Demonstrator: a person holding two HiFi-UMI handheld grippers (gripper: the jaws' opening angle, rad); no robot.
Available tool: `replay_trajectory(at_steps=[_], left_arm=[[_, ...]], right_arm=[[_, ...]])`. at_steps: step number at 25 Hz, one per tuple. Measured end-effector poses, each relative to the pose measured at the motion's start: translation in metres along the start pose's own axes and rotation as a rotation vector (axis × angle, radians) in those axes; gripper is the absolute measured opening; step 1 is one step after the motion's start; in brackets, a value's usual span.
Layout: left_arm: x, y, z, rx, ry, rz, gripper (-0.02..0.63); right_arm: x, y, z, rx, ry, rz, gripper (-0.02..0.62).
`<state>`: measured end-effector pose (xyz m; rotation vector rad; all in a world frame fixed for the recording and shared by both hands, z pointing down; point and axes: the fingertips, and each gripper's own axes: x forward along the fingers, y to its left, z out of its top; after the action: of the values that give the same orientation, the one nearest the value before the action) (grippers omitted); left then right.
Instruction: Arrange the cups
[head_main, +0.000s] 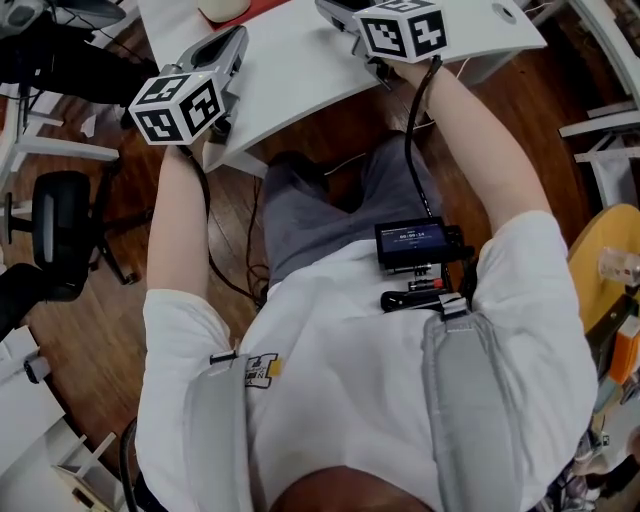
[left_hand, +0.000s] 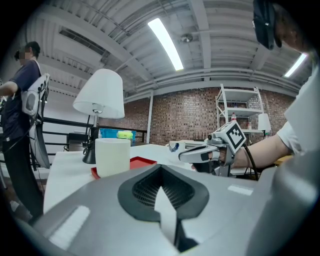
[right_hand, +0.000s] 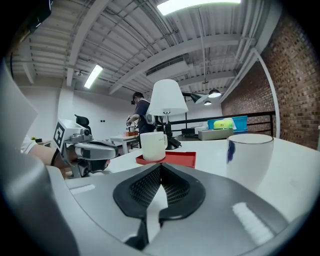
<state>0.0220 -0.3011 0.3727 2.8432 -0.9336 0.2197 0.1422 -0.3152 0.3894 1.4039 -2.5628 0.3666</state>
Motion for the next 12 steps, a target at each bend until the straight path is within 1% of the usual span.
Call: replay_trajectory(at_steps=[12], left_arm=[[0.0000,0.0005,0.0012,0.000,-0.005,0.000,0.000]], right_arm=[[-0.0003,-0.0008,0.0019,0.001,-0.009,-0.005,0.001]])
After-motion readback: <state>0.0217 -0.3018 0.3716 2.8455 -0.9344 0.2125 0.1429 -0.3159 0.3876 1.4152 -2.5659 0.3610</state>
